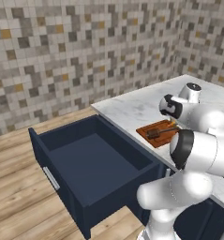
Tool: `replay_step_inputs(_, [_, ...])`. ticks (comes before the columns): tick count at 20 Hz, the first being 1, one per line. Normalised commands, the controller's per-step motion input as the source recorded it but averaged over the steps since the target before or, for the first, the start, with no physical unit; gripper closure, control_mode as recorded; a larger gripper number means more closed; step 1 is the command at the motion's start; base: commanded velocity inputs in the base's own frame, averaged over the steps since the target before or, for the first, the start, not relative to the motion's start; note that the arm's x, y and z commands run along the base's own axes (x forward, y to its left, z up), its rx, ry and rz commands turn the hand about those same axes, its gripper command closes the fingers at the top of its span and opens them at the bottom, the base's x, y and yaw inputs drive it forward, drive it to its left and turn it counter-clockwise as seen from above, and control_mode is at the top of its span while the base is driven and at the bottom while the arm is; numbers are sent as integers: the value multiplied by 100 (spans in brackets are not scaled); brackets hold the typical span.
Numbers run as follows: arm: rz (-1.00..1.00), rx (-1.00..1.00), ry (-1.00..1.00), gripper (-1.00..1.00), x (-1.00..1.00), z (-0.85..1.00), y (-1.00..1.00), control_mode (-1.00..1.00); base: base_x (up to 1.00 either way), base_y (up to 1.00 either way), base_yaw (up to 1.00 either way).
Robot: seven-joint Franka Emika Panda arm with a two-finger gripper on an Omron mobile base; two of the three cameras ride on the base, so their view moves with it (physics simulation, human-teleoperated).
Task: Pick up the knife from the drawer and place it on the cutting board. Then place the meat from the plate to the cutting board.
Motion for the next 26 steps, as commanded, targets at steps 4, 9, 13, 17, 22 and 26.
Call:
replay_step_inputs(4, [7,0,0,100,30,-24,-33,-100,0,0,0])
replay_step_inputs(9, [6,0,0,100,25,-17,-30,-100,0,0,0])
replay_step_inputs(13, [3,0,0,100,28,-22,-12,-100,0,0,0])
replay_step_inputs(17, [3,0,3,100,36,-23,0,-100,0,0,0])
replay_step_inputs(22, [4,-1,8,100,36,-27,0,-100,0,0,0])
replay_step_inputs(26, [4,0,9,100,31,-24,0,-100,0,0,0])
